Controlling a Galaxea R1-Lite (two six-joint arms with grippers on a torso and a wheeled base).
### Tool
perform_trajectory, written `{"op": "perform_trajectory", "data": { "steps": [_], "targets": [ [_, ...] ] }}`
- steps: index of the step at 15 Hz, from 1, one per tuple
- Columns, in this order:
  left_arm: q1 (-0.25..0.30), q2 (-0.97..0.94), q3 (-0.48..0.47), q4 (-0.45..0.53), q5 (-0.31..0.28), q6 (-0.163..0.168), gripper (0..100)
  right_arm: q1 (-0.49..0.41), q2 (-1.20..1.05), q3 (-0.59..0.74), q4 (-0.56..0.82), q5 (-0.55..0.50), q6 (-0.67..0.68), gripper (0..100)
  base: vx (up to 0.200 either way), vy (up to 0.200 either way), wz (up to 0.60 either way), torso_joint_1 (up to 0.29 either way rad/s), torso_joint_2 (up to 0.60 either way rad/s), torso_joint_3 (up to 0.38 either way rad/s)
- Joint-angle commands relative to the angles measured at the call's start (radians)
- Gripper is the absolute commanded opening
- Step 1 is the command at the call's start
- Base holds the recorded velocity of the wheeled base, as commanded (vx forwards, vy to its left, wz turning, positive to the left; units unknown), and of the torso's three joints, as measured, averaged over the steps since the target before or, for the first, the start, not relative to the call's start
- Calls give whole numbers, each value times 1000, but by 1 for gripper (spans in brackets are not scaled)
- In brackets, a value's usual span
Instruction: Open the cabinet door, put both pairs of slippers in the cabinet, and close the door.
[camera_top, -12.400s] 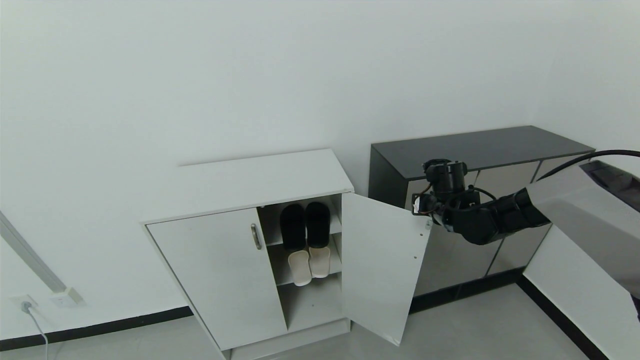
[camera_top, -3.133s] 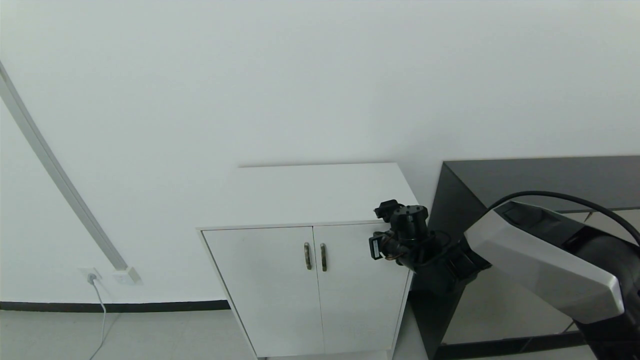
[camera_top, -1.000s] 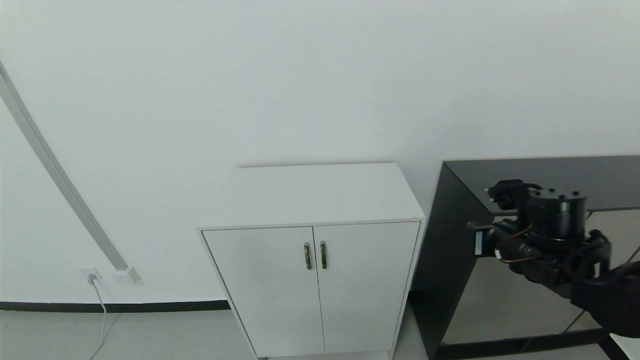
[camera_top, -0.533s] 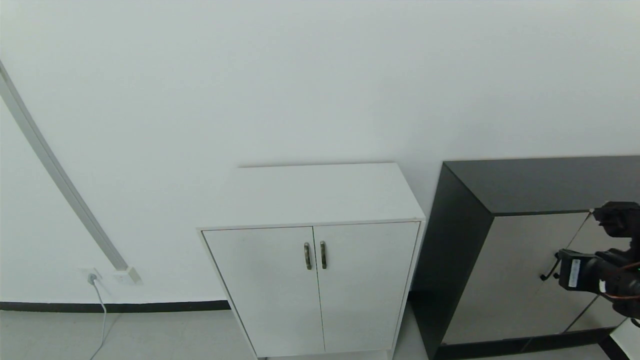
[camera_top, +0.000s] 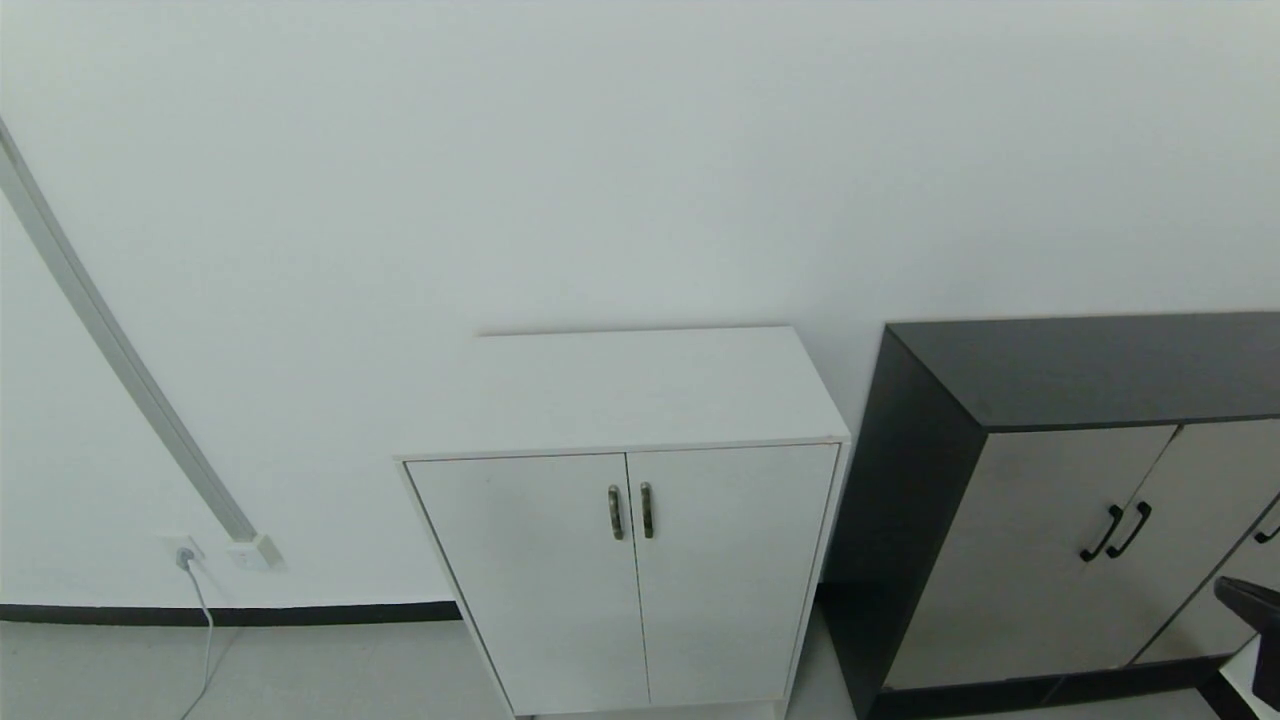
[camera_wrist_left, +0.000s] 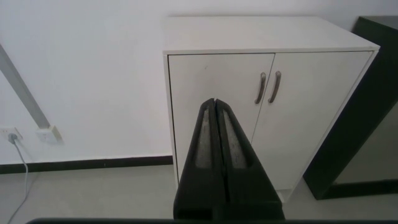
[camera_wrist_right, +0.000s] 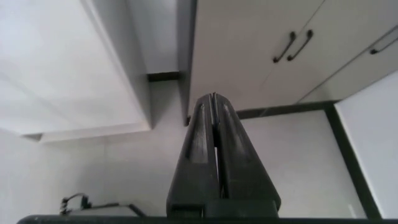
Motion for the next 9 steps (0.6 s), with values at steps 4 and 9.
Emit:
{"op": "perform_trajectory", "data": {
  "steps": [4,9],
  "targets": [
    [0,0,0,-2,0,-1,0,-1,-238,187,37,146,11,0,0,0,0,0,0,0],
    [0,0,0,0,0,-1,0,1,-236,229,158,209,6,0,0,0,0,0,0,0]
  ]
}}
